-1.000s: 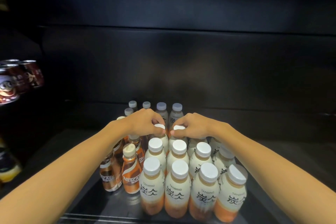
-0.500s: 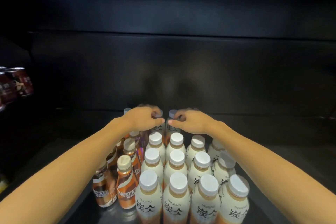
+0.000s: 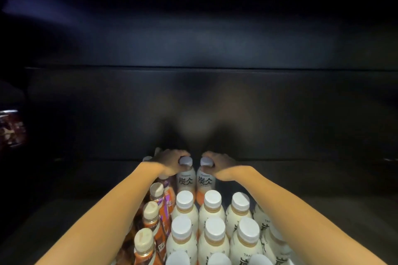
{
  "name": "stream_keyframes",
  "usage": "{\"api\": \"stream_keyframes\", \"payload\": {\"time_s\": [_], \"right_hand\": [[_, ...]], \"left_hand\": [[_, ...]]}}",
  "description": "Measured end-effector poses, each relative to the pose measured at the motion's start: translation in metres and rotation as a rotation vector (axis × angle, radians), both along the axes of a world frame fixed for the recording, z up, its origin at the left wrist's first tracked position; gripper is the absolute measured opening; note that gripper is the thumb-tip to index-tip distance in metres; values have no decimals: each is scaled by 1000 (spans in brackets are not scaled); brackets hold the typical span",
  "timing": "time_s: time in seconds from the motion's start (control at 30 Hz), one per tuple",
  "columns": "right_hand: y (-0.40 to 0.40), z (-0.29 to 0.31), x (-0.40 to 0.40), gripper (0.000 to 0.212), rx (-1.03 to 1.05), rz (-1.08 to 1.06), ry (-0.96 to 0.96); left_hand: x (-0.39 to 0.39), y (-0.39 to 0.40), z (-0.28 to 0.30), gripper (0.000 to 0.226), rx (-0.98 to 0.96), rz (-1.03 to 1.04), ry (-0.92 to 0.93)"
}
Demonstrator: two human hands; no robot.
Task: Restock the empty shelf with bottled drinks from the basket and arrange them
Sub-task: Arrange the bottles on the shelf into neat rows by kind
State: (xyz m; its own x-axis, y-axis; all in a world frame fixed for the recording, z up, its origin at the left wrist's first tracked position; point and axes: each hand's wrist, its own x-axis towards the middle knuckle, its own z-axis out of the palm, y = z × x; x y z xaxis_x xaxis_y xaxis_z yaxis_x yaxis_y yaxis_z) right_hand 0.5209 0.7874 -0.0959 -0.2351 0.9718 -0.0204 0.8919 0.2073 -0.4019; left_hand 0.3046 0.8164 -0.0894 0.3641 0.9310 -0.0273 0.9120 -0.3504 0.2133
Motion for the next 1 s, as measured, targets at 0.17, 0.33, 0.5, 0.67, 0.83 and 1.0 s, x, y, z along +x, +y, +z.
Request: {"api": "stream_keyframes", "payload": {"time_s": [0.17,0.33,0.5,0.67,0.83,1.0], "right_hand": [[3,3,0,39,-4,20,21],[-3,11,4,40,-69,63,-1],[-18,14,8,36,-106,99,-12],[-36,18,10,30,-123,163,-21],[-48,18,11,23,-112,210,-7],[-52,18,9,21,-95,213,-18]], "left_hand": [[-5,5,-3,32,25,-17,-23],[-8,-4,-2,32,9,-24,-34],[-9,-24,-3,33,-22,2,-110],[-8,-42,-2,35,-59,-5,-159],[-5,-57,2,33,-137,-9,-198],[0,-68,6,31,-109,5,-194]]}}
